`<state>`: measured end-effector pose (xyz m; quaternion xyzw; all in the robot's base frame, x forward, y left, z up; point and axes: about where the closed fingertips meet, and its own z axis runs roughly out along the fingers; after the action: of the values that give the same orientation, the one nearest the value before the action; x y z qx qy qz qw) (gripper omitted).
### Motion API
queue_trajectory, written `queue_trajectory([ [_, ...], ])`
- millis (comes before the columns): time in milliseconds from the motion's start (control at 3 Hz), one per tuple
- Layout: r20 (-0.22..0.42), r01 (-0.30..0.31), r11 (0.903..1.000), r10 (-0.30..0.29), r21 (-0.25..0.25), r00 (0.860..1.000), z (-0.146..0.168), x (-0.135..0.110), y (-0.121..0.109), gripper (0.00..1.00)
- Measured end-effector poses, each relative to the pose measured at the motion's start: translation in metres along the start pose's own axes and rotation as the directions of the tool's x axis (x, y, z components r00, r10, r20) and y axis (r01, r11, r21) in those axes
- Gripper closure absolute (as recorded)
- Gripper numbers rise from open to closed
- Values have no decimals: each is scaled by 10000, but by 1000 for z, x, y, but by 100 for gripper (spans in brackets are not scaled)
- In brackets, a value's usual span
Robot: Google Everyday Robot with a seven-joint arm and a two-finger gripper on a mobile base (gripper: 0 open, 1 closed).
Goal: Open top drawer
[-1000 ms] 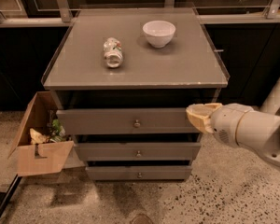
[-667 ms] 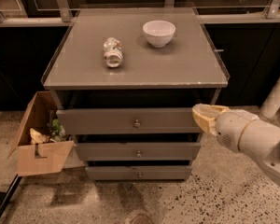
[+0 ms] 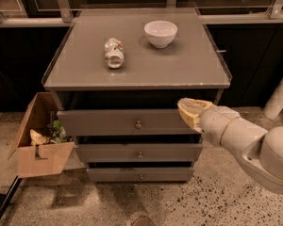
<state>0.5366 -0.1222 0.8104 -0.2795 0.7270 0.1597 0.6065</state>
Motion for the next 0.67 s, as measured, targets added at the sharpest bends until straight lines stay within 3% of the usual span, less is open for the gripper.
queue_trajectory([
  [333, -56, 645, 9972, -648, -367, 9979, 22, -2, 6, 100],
  [667, -96, 772, 9958, -778, -502, 9969, 29, -2, 10, 100],
])
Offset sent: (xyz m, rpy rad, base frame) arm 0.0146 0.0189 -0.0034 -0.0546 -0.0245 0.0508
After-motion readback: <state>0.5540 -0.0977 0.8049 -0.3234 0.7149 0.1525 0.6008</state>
